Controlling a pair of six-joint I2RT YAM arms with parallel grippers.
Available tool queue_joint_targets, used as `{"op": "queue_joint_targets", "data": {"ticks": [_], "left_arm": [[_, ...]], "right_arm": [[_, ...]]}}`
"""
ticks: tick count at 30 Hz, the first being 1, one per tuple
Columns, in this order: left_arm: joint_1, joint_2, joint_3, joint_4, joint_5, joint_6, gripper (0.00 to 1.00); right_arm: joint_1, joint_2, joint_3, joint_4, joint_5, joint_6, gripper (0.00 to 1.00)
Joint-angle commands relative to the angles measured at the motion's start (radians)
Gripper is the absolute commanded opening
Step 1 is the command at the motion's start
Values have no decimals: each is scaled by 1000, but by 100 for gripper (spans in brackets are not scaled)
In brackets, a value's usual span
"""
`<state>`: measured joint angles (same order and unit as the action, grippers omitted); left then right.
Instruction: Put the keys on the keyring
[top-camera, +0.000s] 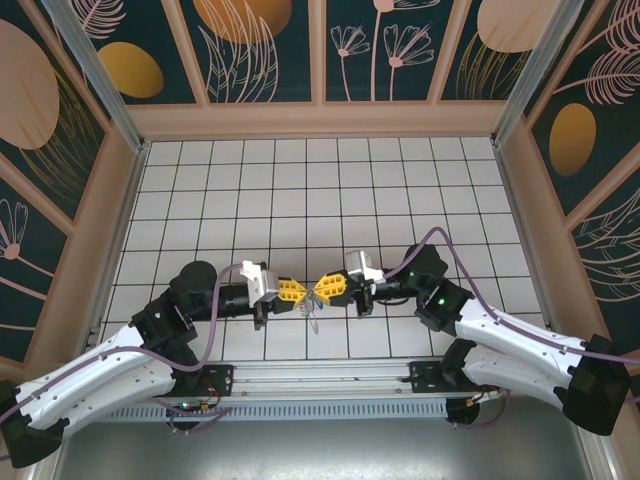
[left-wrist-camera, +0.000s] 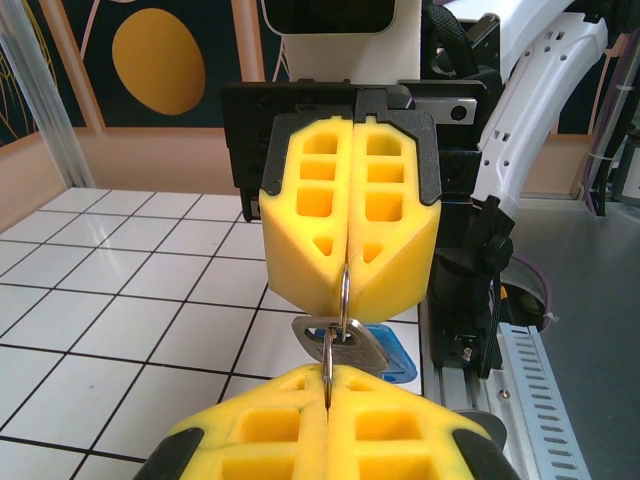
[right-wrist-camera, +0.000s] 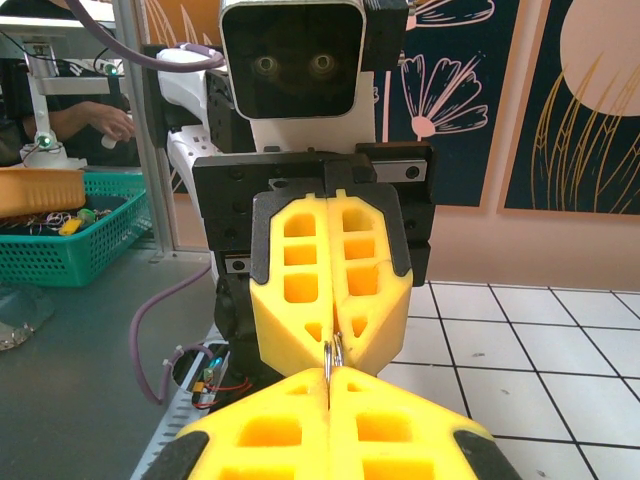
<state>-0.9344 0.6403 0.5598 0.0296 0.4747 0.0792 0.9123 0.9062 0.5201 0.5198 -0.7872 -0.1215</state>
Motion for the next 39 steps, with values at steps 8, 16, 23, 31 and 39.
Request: {"op": "queue_joint_targets", "data": {"ticks": [8,16,23,31,39], "left_arm": [[3,-13,31,36,19,17,0],[3,-8,30,39,20,17,0],[2,-9,29,39,20,15,0],[3,-11,29,38,20,16,0],[3,-7,31,38,21,16,0]], "right_arm": [[-1,-37,-31,70,16,15,0],[-1,-32,-34,92,8,27,0],[-2,-33,-37,97,23,23,0],[-3,-24,-48,141,46,36,0],[-3,-11,-33,110,27,23,0]]}}
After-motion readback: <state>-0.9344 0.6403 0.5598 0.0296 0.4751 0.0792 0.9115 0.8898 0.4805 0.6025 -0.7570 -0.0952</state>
